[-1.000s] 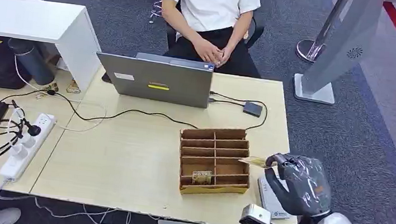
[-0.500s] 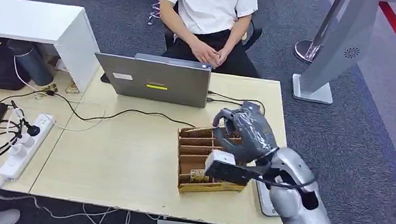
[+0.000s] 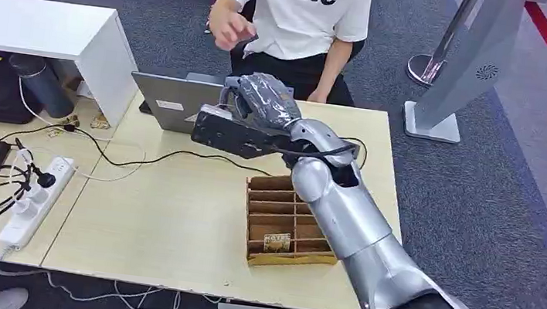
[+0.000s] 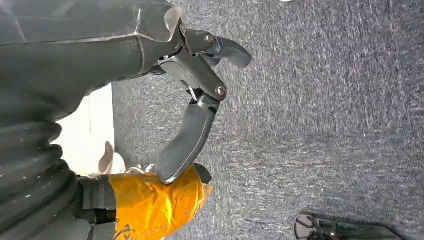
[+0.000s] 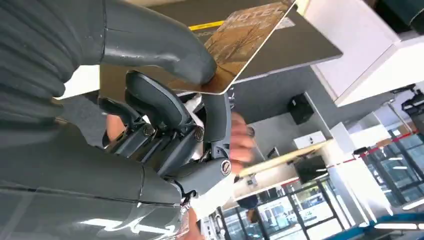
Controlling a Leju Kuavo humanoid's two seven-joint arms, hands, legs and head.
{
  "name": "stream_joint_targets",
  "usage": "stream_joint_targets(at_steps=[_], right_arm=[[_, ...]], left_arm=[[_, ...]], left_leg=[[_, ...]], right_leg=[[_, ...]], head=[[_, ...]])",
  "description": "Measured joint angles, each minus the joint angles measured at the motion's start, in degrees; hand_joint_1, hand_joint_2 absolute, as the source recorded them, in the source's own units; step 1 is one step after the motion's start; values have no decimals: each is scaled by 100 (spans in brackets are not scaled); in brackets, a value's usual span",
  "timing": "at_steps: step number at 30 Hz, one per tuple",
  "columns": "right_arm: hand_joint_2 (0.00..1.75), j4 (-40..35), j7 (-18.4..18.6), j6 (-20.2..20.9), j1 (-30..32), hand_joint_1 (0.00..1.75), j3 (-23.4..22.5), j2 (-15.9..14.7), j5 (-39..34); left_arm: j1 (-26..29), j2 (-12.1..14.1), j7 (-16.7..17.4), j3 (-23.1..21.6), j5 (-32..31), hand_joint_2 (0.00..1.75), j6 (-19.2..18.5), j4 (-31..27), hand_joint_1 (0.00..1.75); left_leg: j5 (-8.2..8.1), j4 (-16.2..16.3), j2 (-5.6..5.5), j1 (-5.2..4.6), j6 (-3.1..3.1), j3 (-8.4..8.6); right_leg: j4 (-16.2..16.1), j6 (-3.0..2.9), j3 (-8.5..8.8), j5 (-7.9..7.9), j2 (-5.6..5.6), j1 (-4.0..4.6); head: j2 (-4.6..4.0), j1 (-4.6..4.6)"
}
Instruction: Pass the card to the sensor for recognition and then transmit it.
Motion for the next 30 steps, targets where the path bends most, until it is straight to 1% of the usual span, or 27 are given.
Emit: stream_joint_targets(at_steps=[5,17,18,19,30], right_arm=[[175,353,0,-33,-124,175,20,157,50],[175,633,0,-59,-136,175,26,183,55],[175,651,0,-63,-136,65,26,190,55],[175,671,0,-63,-138,0,26,194,55],[175,786,-26,-149,-146,0,22,216,72]], left_arm=[[2,50,0,-37,0,175,-2,127,0],[3,100,0,-83,0,175,-2,218,0],[3,100,0,-83,0,175,-2,221,0],[3,100,0,-83,0,175,-2,223,0],[3,107,0,-87,15,175,-2,238,0]], left_leg=[[0,0,-1,-1,1,-2],[0,1,0,0,0,-1],[0,1,0,0,0,-1],[0,1,0,0,0,-1],[0,1,0,0,0,-1]], right_leg=[[-3,0,0,0,-1,-1],[-3,0,-1,1,-5,0],[-3,0,-1,1,-4,0],[-3,0,-1,1,-4,0],[-3,0,-1,1,-4,-1]], head=[[0,2],[0,0],[0,0],[0,0],[0,0]])
